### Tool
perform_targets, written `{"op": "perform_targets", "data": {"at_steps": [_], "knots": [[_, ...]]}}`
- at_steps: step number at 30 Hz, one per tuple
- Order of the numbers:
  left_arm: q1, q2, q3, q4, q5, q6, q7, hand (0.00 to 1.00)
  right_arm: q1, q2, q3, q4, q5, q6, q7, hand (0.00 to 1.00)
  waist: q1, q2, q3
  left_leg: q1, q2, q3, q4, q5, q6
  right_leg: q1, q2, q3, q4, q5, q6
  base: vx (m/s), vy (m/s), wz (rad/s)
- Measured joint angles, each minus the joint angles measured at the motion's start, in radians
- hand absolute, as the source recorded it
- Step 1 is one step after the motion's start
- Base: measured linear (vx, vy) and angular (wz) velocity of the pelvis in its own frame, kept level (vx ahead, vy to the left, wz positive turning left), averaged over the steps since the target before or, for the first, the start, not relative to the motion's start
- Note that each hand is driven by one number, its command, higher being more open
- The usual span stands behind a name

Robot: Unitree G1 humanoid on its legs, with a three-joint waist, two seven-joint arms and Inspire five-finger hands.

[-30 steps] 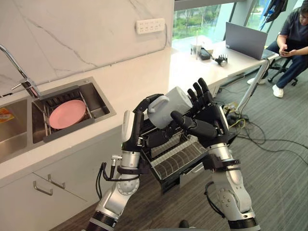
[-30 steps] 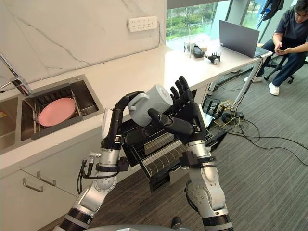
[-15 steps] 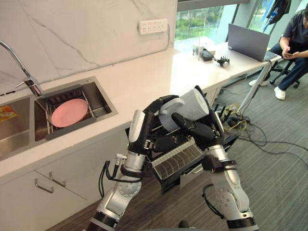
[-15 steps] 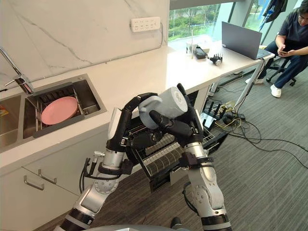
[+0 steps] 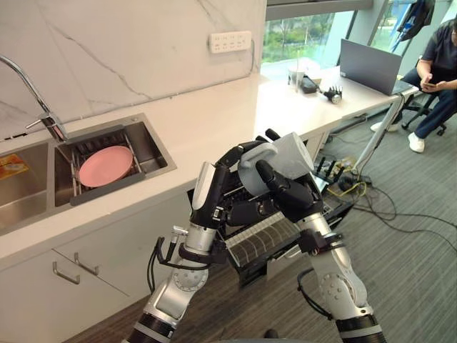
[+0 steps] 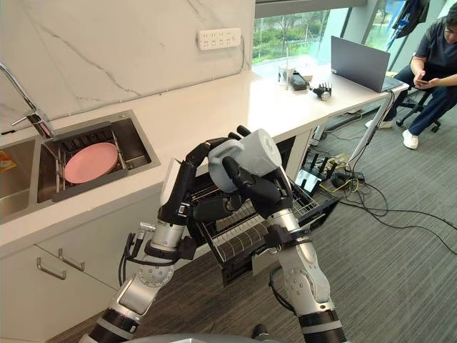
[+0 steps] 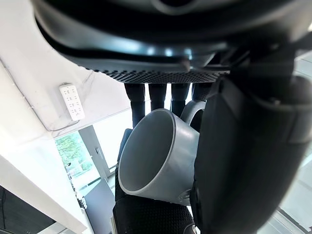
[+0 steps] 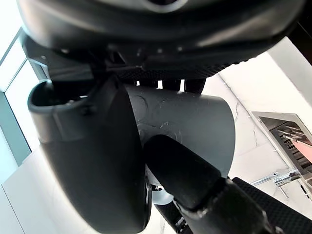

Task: Walk over to the sink, pick up the cup, carry it to the dishwasher, place the cup inside the dishwasher, then close the dishwasher door

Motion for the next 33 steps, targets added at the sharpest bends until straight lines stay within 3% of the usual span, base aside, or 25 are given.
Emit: {"op": "perform_targets", "data": {"at_steps": [5,6,12,15,17,24,29,33], "knots": [[0.000,0.004,-0.001,0.004,0.001,0.003,0.001,0.00,-0.001,0.000,0.001,0.001,0.000,-0.002,-0.015,0.00,-0.001,0.000,0.000,-0.001,-0.003,-0.001,0.000,0.001,0.002,0.000,-0.001,0.000,0.000,0.002,0.002,-0.01,0.013,0.00],[0.000,0.004,-0.002,0.004,0.001,0.004,0.002,1.00,-0.001,0.000,0.001,0.001,0.000,-0.002,-0.018,0.00,-0.001,0.000,0.000,-0.001,-0.004,-0.001,0.000,0.002,0.002,0.000,-0.002,0.000,0.000,0.002,0.002,0.00,0.000,0.00],[0.003,0.015,-0.040,0.005,0.002,0.004,0.025,1.00,-0.004,0.018,-0.021,0.002,0.000,-0.028,-0.081,0.00,0.001,0.000,0.000,-0.004,-0.006,-0.012,-0.002,0.005,0.004,0.000,-0.004,-0.007,0.000,0.003,0.003,-0.01,0.013,0.03],[0.030,0.009,-0.044,0.005,0.003,0.003,0.031,1.00,-0.010,0.038,-0.110,0.007,0.000,-0.039,-0.130,0.00,0.002,-0.001,0.000,-0.004,-0.011,-0.021,-0.013,0.015,0.006,0.000,-0.009,-0.016,0.000,0.003,0.004,-0.02,0.025,0.10],[0.059,0.000,0.000,0.005,0.002,0.003,0.054,1.00,-0.011,0.041,-0.181,0.007,0.001,-0.058,-0.147,0.00,0.002,-0.001,0.001,-0.003,-0.013,-0.023,-0.022,0.022,0.007,0.000,-0.011,-0.022,0.000,0.004,0.004,-0.02,0.024,0.09],[0.195,-0.084,0.313,0.008,-0.080,0.003,0.238,1.00,0.018,0.041,-0.381,0.007,0.012,-0.097,-0.167,0.00,0.016,-0.002,0.001,0.001,-0.012,-0.040,-0.041,0.033,0.005,0.002,-0.012,-0.036,0.000,0.003,0.004,-0.01,0.009,0.05],[0.305,-0.114,0.418,0.012,-0.091,0.006,0.303,1.00,0.069,0.040,-0.435,0.015,-0.141,-0.048,-0.178,0.00,0.028,-0.008,0.005,0.001,-0.018,-0.078,-0.077,0.056,0.012,0.004,-0.023,-0.070,0.000,-0.001,0.009,-0.01,0.018,0.23],[0.350,-0.152,0.505,0.048,-0.031,0.041,0.410,1.00,0.081,0.035,-0.444,0.072,-0.271,-0.012,-0.178,0.00,0.051,-0.015,0.006,0.000,-0.020,-0.091,-0.090,0.059,0.010,0.005,-0.025,-0.086,-0.001,-0.011,0.017,-0.01,0.015,0.14]]}}
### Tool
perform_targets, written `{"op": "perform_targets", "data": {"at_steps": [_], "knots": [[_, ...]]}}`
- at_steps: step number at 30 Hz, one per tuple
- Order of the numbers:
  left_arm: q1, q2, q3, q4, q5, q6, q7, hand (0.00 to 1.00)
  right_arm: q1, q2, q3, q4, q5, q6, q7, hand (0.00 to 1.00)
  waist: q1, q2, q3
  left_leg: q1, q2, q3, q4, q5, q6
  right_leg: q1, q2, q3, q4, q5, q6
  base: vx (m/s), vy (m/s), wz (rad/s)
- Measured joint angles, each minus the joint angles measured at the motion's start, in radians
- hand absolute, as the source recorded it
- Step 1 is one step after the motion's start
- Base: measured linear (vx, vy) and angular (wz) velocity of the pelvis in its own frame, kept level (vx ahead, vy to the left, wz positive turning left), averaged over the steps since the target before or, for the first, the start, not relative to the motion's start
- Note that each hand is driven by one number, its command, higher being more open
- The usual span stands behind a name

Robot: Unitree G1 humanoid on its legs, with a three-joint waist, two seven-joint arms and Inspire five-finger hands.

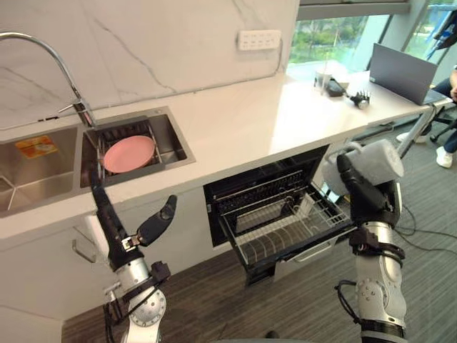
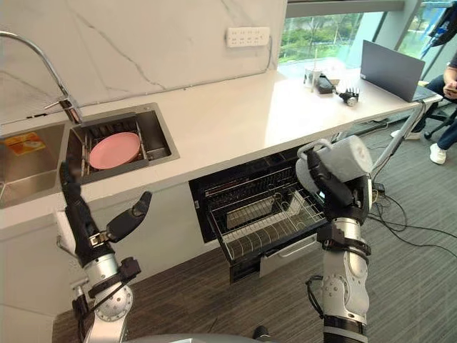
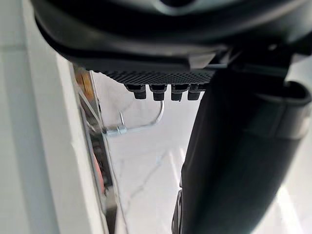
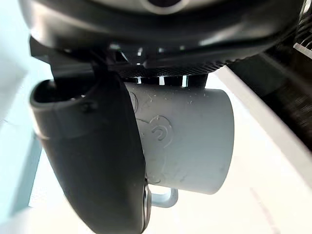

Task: Walk over to the sink, pick up the cup, carry it to the dishwasher, place the cup inside the dishwasher, then close the dishwasher door

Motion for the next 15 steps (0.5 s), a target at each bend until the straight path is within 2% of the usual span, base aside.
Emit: {"op": "perform_targets", "data": {"at_steps": [2,7,9,12,15], "knots": [[0.023,-0.029,0.113,0.018,0.003,0.038,0.078,1.00,0.013,-0.002,-0.005,0.052,-0.065,0.034,0.002,0.00,0.008,-0.009,-0.006,-0.010,0.000,-0.019,-0.001,0.000,-0.001,0.000,0.000,-0.020,0.000,-0.012,0.005,0.03,0.001,0.25],[0.052,-0.076,0.330,0.141,-0.093,0.113,0.151,1.00,0.028,-0.019,-0.034,0.178,-0.189,0.095,-0.006,0.00,0.039,-0.016,-0.015,-0.034,-0.005,-0.074,-0.006,0.017,-0.006,0.000,-0.008,-0.060,0.001,-0.018,0.005,0.07,0.006,0.34],[0.067,-0.080,0.370,0.212,-0.152,0.141,0.161,1.00,0.028,-0.026,-0.033,0.219,-0.228,0.118,-0.008,0.00,0.057,-0.019,-0.019,-0.035,-0.008,-0.093,-0.007,0.019,-0.006,0.005,-0.012,-0.061,0.001,-0.021,0.009,0.08,0.033,0.33],[0.094,-0.090,0.412,0.320,-0.242,0.159,0.157,1.00,0.024,-0.031,-0.030,0.296,-0.276,0.138,-0.005,0.00,0.086,-0.041,-0.038,-0.041,-0.021,-0.119,-0.002,0.020,-0.006,0.014,-0.020,-0.064,0.001,-0.033,0.021,0.03,0.027,0.31],[0.123,-0.102,0.407,0.424,-0.299,0.162,0.115,1.00,-0.028,-0.047,-0.006,0.398,-0.313,0.148,-0.001,0.00,0.090,-0.052,-0.043,-0.042,-0.034,-0.151,-0.002,0.028,-0.001,0.027,-0.031,-0.087,0.001,-0.036,0.025,-0.04,0.022,0.28]]}}
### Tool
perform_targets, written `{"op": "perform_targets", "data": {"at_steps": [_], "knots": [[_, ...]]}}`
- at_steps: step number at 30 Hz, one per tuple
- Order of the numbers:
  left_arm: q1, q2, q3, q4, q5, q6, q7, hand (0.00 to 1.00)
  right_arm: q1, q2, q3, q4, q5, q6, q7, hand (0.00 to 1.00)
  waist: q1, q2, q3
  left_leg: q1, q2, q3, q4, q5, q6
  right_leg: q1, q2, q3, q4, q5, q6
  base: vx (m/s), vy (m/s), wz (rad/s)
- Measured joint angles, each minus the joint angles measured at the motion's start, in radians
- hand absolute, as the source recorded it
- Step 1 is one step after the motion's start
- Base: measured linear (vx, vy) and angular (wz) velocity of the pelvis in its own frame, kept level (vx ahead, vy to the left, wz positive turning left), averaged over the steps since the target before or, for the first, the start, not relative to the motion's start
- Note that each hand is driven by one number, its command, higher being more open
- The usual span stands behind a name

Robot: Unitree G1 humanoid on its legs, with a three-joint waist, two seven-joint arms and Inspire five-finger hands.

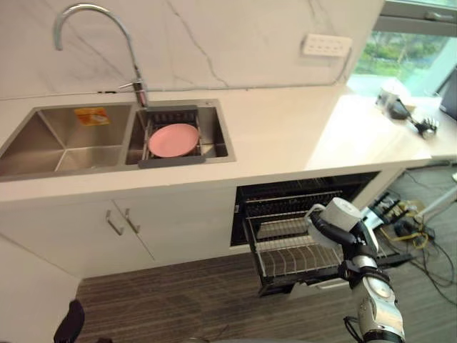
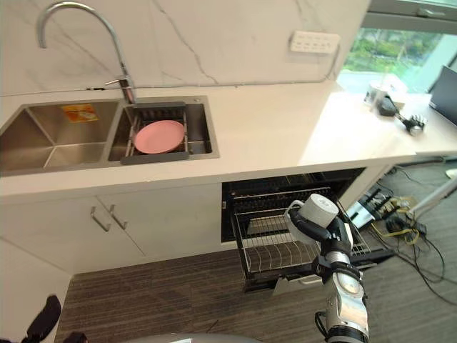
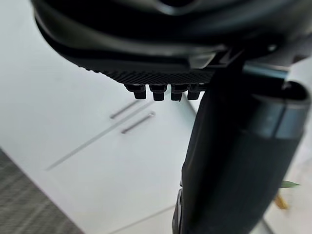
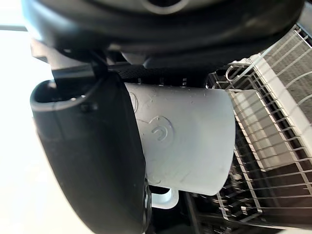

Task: Walk over to the sink, pick up the cup, carry it to the dishwasher, place the cup inside the dishwasher, then close the dishwasher door

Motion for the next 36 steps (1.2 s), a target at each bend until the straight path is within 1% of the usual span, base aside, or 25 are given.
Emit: {"op": "perform_targets", "data": {"at_steps": [2,4,7,8,10,11,12,14,15,16,17,19,21,23,25,26,28,29,30,31,33,36], "knots": [[0.006,-0.001,-0.007,0.056,-0.030,0.007,-0.047,1.00,-0.033,-0.014,0.030,0.059,-0.025,0.004,0.004,0.00,0.003,-0.001,-0.001,-0.001,-0.006,-0.010,-0.004,0.007,0.002,0.003,-0.006,-0.009,0.000,0.000,0.002,-0.08,0.021,0.20],[0.006,0.007,-0.031,0.108,-0.060,0.012,-0.113,1.00,-0.053,-0.027,0.064,0.118,-0.049,0.010,0.009,0.00,0.005,0.000,0.000,-0.001,-0.009,-0.026,-0.017,0.016,-0.004,0.007,-0.009,-0.023,0.000,-0.001,0.003,-0.09,0.014,0.21],[0.005,0.026,-0.065,0.165,-0.080,0.016,-0.250,1.00,-0.073,-0.045,0.097,0.196,-0.068,0.028,0.013,0.00,0.013,0.004,0.002,-0.001,-0.014,-0.045,-0.024,0.025,-0.006,0.012,-0.010,-0.040,0.000,-0.008,0.007,-0.05,0.015,0.20],[0.000,0.056,-0.097,0.213,-0.080,0.024,-0.336,1.00,-0.105,-0.065,0.122,0.270,-0.068,0.046,0.013,0.00,0.016,0.012,0.008,-0.003,-0.015,-0.057,-0.031,0.030,-0.003,0.013,-0.010,-0.052,0.000,-0.012,0.002,-0.04,0.014,0.22],[-0.021,0.083,-0.124,0.265,-0.083,0.034,-0.397,1.00,-0.159,-0.088,0.149,0.368,-0.071,0.054,0.012,0.00,0.021,0.009,0.019,-0.007,-0.013,-0.064,-0.035,0.038,-0.009,0.012,-0.008,-0.060,0.000,-0.012,0.001,-0.04,0.008,0.21],[-0.054,0.100,-0.137,0.311,-0.104,0.042,-0.443,1.00,-0.217,-0.108,0.171,0.456,-0.087,0.058,0.008,0.00,0.024,0.014,0.043,-0.015,-0.013,-0.077,-0.035,0.043,-0.010,0.011,-0.007,-0.074,0.001,-0.013,0.000,-0.04,0.001,0.23],[-0.067,0.103,-0.138,0.321,-0.112,0.046,-0.462,1.00,-0.241,-0.116,0.179,0.486,-0.091,0.059,0.005,0.00,0.026,0.010,0.053,-0.019,-0.013,-0.084,-0.035,0.046,-0.010,0.011,-0.006,-0.080,0.001,-0.013,0.000,-0.05,-0.004,0.31],[-0.107,0.123,-0.161,0.327,-0.138,0.057,-0.528,1.00,-0.327,-0.144,0.198,0.560,-0.094,0.065,-0.009,0.00,0.050,0.014,0.104,-0.051,-0.012,-0.102,-0.031,0.058,-0.022,-0.012,-0.004,-0.098,0.006,-0.014,-0.003,-0.04,-0.006,0.28],[-0.116,0.128,-0.168,0.327,-0.140,0.057,-0.541,1.00,-0.347,-0.150,0.202,0.570,-0.094,0.065,-0.015,0.00,0.053,0.015,0.114,-0.067,-0.012,-0.110,-0.030,0.061,-0.023,-0.024,-0.003,-0.105,0.008,-0.015,-0.004,-0.02,-0.012,0.35],[-0.135,0.142,-0.183,0.324,-0.140,0.058,-0.561,1.00,-0.402,-0.160,0.208,0.593,-0.094,0.066,-0.027,0.00,0.058,0.017,0.145,-0.096,-0.009,-0.115,-0.028,0.067,-0.026,-0.045,-0.002,-0.118,0.013,-0.016,-0.007,-0.01,-0.013,0.31],[-0.146,0.150,-0.191,0.323,-0.140,0.060,-0.571,1.00,-0.425,-0.165,0.211,0.596,-0.094,0.068,-0.033,0.00,0.063,0.017,0.162,-0.109,-0.008,-0.117,-0.023,0.070,-0.028,-0.056,-0.002,-0.122,0.016,-0.015,-0.008,0.00,-0.017,0.30],[-0.196,0.183,-0.222,0.314,-0.136,0.061,-0.597,1.00,-0.510,-0.190,0.218,0.597,-0.092,0.079,-0.044,0.00,0.098,0.013,0.218,-0.170,-0.006,-0.137,0.000,0.081,-0.030,-0.100,0.004,-0.137,0.020,0.001,-0.020,0.06,-0.028,0.28],[-0.226,0.197,-0.257,0.305,-0.136,0.061,-0.613,1.00,-0.559,-0.213,0.218,0.598,-0.093,0.082,-0.052,0.00,0.115,0.012,0.252,-0.196,-0.008,-0.140,0.022,0.081,-0.032,-0.111,0.002,-0.137,0.021,0.001,-0.020,0.08,-0.001,0.42],[-0.238,0.200,-0.295,0.286,-0.136,0.063,-0.618,1.00,-0.602,-0.226,0.218,0.598,-0.093,0.083,-0.053,0.00,0.123,0.010,0.276,-0.215,-0.015,-0.138,0.042,0.080,-0.034,-0.111,-0.002,-0.135,0.021,0.001,-0.020,0.06,0.036,0.39],[-0.256,0.200,-0.334,0.262,-0.138,0.067,-0.631,1.00,-0.654,-0.237,0.217,0.592,-0.093,0.083,-0.053,0.00,0.146,0.009,0.312,-0.227,-0.016,-0.138,0.049,0.078,-0.035,-0.115,-0.007,-0.135,0.026,-0.001,-0.021,0.01,0.048,0.17],[-0.267,0.200,-0.338,0.262,-0.139,0.072,-0.634,1.00,-0.667,-0.240,0.217,0.591,-0.094,0.084,-0.053,0.00,0.152,0.008,0.319,-0.236,-0.016,-0.138,0.054,0.077,-0.035,-0.121,-0.008,-0.136,0.029,-0.002,-0.023,-0.04,0.033,0.10],[-0.303,0.203,-0.351,0.250,-0.153,0.099,-0.637,1.00,-0.712,-0.245,0.212,0.582,-0.097,0.099,-0.051,0.00,0.170,0.007,0.353,-0.273,-0.016,-0.138,0.079,0.072,-0.036,-0.149,-0.009,-0.140,0.046,-0.010,-0.023,-0.07,0.022,0.08],[-0.308,0.203,-0.352,0.241,-0.163,0.107,-0.639,1.00,-0.715,-0.245,0.212,0.573,-0.097,0.108,-0.050,0.00,0.174,0.007,0.362,-0.279,-0.016,-0.138,0.085,0.070,-0.034,-0.153,-0.010,-0.140,0.053,-0.014,-0.023,-0.09,0.014,0.08],[-0.313,0.204,-0.351,0.233,-0.173,0.116,-0.645,1.00,-0.715,-0.245,0.211,0.559,-0.097,0.131,-0.048,0.00,0.183,0.008,0.370,-0.295,-0.013,-0.134,0.094,0.058,-0.030,-0.164,-0.013,-0.144,0.072,-0.022,-0.024,-0.09,0.017,0.13],[-0.315,0.207,-0.351,0.233,-0.180,0.123,-0.651,1.00,-0.714,-0.245,0.205,0.555,-0.097,0.148,-0.050,0.00,0.182,0.009,0.373,-0.308,0.001,-0.096,0.103,0.049,-0.027,-0.168,-0.017,-0.155,0.089,-0.033,-0.023,-0.09,0.014,0.19],[-0.315,0.213,-0.351,0.233,-0.180,0.134,-0.660,1.00,-0.714,-0.246,0.184,0.546,-0.097,0.177,-0.053,0.00,0.185,0.007,0.375,-0.317,0.021,-0.044,0.113,0.052,-0.028,-0.179,-0.026,-0.163,0.122,-0.051,-0.021,-0.04,0.018,0.16],[-0.316,0.213,-0.354,0.233,-0.181,0.138,-0.668,1.00,-0.716,-0.252,0.161,0.521,-0.094,0.199,-0.056,0.00,0.187,0.005,0.376,-0.334,0.014,-0.042,0.121,0.063,-0.029,-0.203,-0.041,-0.162,0.151,-0.061,-0.016,0.01,0.022,0.03]]}}
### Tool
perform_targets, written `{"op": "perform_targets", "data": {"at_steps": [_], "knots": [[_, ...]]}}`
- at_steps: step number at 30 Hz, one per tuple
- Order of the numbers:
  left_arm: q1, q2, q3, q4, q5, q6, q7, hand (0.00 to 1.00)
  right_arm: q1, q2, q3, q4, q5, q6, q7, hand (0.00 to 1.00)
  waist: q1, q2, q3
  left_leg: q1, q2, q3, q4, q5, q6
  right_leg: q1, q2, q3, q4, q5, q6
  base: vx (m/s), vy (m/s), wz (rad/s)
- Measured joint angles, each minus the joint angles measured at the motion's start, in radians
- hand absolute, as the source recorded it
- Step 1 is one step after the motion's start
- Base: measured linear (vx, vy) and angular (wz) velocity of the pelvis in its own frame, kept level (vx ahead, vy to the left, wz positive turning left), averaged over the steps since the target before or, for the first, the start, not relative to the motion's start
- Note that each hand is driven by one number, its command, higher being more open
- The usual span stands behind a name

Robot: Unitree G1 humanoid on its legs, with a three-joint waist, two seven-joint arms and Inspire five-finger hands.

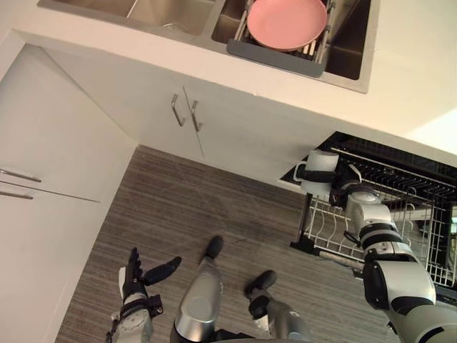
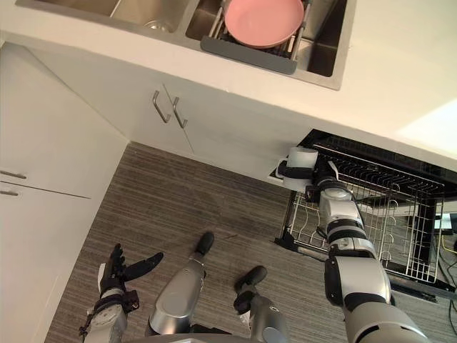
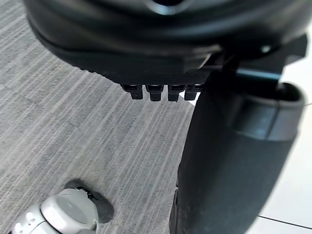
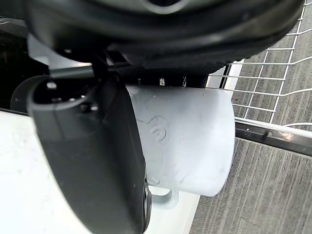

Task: Walk over to the sink, pick up the cup, carry it to the dishwasher, place the cup inside the dishwasher, then close the dishwasher door

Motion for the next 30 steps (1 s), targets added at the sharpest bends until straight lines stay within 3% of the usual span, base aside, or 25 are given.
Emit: {"op": "perform_targets", "data": {"at_steps": [10,20,30], "knots": [[0.001,-0.006,-0.072,-0.043,-0.006,0.009,-0.013,1.00,-0.008,-0.017,-0.044,-0.002,0.005,0.032,-0.030,0.00,-0.005,0.000,0.000,0.001,-0.015,0.035,0.006,0.002,0.002,-0.014,-0.035,0.009,0.046,-0.016,0.013,0.00,0.011,0.00],[0.008,-0.006,-0.078,-0.043,-0.025,0.010,-0.011,1.00,-0.011,-0.095,-0.120,0.008,0.000,0.040,-0.092,0.00,-0.051,0.008,0.005,0.005,-0.007,0.099,0.011,0.002,0.015,-0.030,-0.046,0.040,0.063,-0.017,0.015,-0.03,0.008,-0.08],[0.010,-0.004,-0.102,-0.043,-0.026,0.010,-0.013,1.00,-0.008,-0.114,-0.151,0.039,-0.015,0.039,-0.049,0.00,-0.070,0.029,0.005,0.020,0.010,0.126,0.011,-0.001,0.011,-0.030,-0.035,0.066,0.072,-0.020,0.010,-0.03,-0.026,-0.08]]}}
